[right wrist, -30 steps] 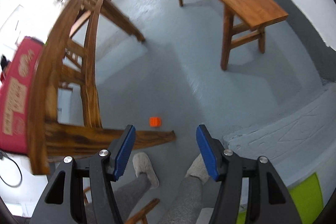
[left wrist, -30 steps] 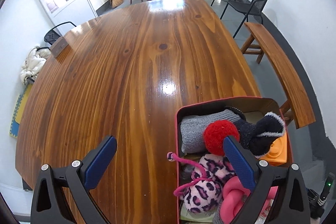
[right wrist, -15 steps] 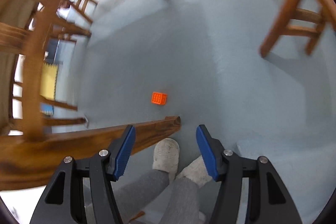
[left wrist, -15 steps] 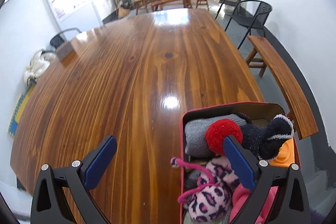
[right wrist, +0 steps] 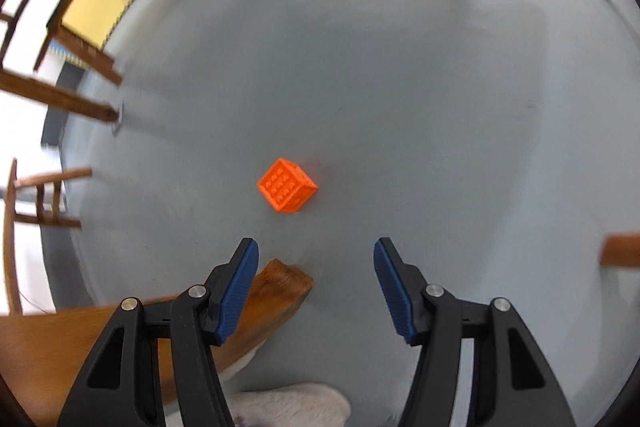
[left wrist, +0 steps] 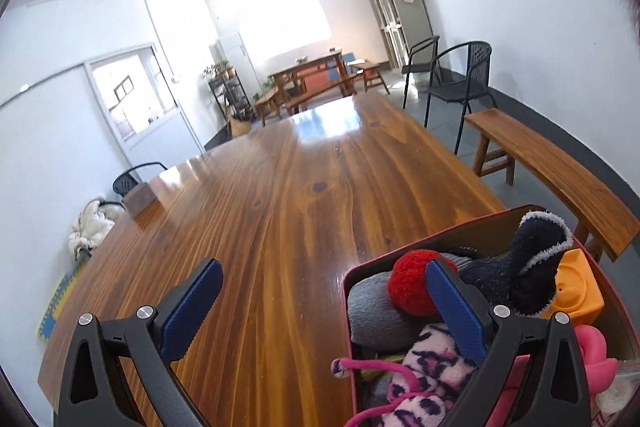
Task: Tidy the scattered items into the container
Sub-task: 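Lower the open right gripper past the bench toward the orange cube on the floor, then grasp the orange heart-bump cube from the floor with the right gripper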
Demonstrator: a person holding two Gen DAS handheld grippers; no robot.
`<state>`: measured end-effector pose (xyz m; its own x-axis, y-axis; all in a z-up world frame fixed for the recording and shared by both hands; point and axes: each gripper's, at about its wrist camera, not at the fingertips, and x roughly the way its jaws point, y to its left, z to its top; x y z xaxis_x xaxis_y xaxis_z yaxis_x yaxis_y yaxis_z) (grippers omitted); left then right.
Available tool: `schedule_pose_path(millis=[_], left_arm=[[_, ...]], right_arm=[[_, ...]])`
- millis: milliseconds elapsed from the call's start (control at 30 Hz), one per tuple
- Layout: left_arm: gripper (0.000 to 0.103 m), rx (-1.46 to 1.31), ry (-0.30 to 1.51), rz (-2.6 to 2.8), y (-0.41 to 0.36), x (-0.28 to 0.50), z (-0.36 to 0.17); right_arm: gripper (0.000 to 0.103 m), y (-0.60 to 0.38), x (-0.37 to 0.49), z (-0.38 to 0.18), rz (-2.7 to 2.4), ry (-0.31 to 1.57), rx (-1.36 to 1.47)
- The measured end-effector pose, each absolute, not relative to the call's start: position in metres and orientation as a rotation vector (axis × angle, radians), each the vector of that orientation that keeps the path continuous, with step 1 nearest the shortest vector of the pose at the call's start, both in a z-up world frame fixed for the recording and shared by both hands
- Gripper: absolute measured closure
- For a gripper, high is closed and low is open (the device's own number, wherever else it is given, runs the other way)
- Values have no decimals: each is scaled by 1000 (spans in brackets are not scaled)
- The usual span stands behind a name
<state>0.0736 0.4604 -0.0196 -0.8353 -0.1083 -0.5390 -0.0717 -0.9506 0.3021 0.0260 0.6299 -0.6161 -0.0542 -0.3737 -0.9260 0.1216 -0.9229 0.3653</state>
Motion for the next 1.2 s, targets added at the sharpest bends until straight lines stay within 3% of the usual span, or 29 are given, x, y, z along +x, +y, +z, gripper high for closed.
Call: schedule_pose_path(millis=[300, 600, 1033, 1100, 1133, 1167, 1200], left_arm=[[1, 824, -480, -2957, 451, 72, -20], [1, 756, -501, -2938, 447, 76, -23], [1, 702, -529, -2888, 454, 83, -29], [1, 686, -579, -2876, 460, 83, -32], [1, 670, -603, -2872, 462, 83, -32], [1, 653, -625, -2868, 464, 84, -31], [1, 642, -642, -2866, 466, 84, -32]], right_arm=[[38, 564, -3, -706, -1905, -96, 1851], [25, 517, -11, -728, -1852, 259, 1749], [22, 480, 1, -769, -1819, 651, 1681], [22, 480, -4, -774, -1835, 668, 1701], [22, 482, -7, -778, -1896, 552, 1745], [23, 484, -10, -781, -1895, 549, 1778], [28, 487, -14, -785, -1893, 534, 1815]])
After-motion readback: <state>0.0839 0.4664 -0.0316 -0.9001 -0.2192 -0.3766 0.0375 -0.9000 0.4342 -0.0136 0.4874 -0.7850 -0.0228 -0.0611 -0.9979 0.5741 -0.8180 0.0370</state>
